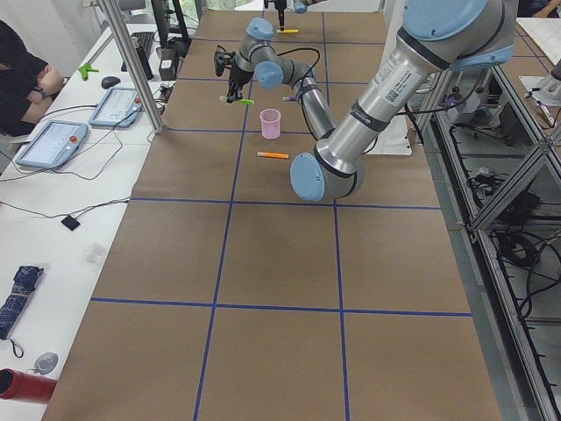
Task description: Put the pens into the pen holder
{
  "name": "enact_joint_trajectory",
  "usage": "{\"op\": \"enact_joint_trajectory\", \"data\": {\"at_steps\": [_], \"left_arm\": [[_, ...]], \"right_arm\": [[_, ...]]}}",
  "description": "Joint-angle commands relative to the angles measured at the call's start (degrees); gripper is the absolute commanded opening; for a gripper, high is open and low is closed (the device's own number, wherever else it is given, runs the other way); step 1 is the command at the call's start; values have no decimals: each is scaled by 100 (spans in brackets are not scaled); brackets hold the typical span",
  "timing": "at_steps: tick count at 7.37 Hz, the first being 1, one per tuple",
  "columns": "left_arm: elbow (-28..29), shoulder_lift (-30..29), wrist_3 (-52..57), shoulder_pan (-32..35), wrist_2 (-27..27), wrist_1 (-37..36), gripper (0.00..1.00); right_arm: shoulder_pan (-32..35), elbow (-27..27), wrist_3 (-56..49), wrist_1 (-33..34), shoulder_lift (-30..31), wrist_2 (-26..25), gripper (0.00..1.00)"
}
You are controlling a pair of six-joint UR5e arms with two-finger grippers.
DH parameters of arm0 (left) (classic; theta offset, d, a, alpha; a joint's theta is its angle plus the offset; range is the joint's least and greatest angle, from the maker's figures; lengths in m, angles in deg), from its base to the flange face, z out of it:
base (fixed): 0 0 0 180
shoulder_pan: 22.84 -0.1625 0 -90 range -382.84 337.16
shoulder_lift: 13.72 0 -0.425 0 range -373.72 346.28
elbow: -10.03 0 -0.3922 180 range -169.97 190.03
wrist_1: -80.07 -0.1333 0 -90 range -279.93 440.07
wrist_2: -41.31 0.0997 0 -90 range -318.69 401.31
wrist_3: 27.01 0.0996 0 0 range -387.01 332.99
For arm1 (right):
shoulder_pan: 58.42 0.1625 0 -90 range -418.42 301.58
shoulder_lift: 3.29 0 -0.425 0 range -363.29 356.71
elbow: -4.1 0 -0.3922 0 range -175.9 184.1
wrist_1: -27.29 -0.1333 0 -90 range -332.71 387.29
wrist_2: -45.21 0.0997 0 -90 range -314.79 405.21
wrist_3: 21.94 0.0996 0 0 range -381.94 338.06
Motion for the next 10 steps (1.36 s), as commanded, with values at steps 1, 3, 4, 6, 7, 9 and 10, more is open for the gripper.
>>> {"op": "enact_joint_trajectory", "data": {"at_steps": [1,3,4,6,7,9,10], "left_arm": [[9,9,19,0,-3,1,0],[9,9,28,0,-3,1,0],[9,9,36,0,-3,1,0],[9,9,37,0,-3,1,0],[9,9,37,0,-3,1,0],[9,9,37,0,-3,1,0],[1,9,37,0,-3,1,0]], "right_arm": [[-103,15,-7,-2,-2,-17,83],[-103,33,-7,-2,7,-17,69],[-103,50,-7,7,7,-17,63],[-103,76,-7,-2,7,-17,51],[-103,77,-7,7,7,-17,48],[-103,77,-7,7,7,-9,39],[-103,77,-7,7,7,-9,29]]}}
